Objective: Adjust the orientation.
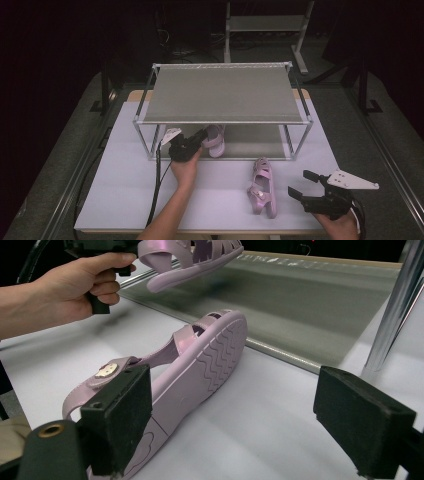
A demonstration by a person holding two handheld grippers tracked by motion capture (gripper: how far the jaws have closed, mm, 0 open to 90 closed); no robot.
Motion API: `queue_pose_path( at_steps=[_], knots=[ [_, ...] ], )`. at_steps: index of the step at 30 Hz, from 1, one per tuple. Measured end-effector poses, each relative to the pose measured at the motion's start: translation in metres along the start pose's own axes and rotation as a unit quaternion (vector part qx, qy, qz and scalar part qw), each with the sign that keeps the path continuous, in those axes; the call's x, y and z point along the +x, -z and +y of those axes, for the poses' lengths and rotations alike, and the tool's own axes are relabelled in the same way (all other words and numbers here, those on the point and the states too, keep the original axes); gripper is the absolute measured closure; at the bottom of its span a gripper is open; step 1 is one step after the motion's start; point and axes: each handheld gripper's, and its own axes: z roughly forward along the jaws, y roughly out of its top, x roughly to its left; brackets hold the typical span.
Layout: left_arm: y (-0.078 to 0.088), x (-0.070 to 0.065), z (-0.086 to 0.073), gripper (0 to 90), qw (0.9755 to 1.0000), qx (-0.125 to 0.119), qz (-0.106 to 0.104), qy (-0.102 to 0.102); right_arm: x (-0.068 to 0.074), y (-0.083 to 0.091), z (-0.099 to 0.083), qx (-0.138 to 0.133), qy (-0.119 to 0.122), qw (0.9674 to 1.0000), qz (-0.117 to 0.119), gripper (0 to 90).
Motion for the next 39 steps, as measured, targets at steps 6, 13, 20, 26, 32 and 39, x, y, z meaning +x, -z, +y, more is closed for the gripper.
queue_pose_path(
  at_steps=[6,13,20,26,32,39],
  knots=[
    [-0.011,0.001,0.002,83.0,0.9998,0.009,0.011,-0.015,-0.002,0.002,0.0,-0.003,-0.005,1.0,-0.002,15.3],
    [-0.016,0.005,0.0,83.0,0.9996,0.008,0.027,-0.001,-0.003,0.002,0.0,-0.003,-0.004,1.0,-0.001,15.3],
    [-0.018,0.013,-0.002,83.0,0.9988,0.02,0.04,-0.019,-0.002,0.002,0.0,-0.003,-0.004,1.0,0.001,15.3],
    [-0.019,0.015,-0.003,82.5,0.9984,0.03,0.044,-0.021,-0.002,0.001,0.0,-0.002,-0.003,1.0,0.003,15.3],
    [-0.02,0.013,-0.005,81.1,0.9979,0.038,0.044,-0.03,-0.001,0.001,-0.001,0.0,-0.003,1.0,0.006,15.3],
    [-0.019,0.012,-0.005,75.7,0.9986,0.04,0.023,-0.026,0.0,0.001,-0.001,0.001,-0.003,1.0,0.008,15.3]
  ],
)
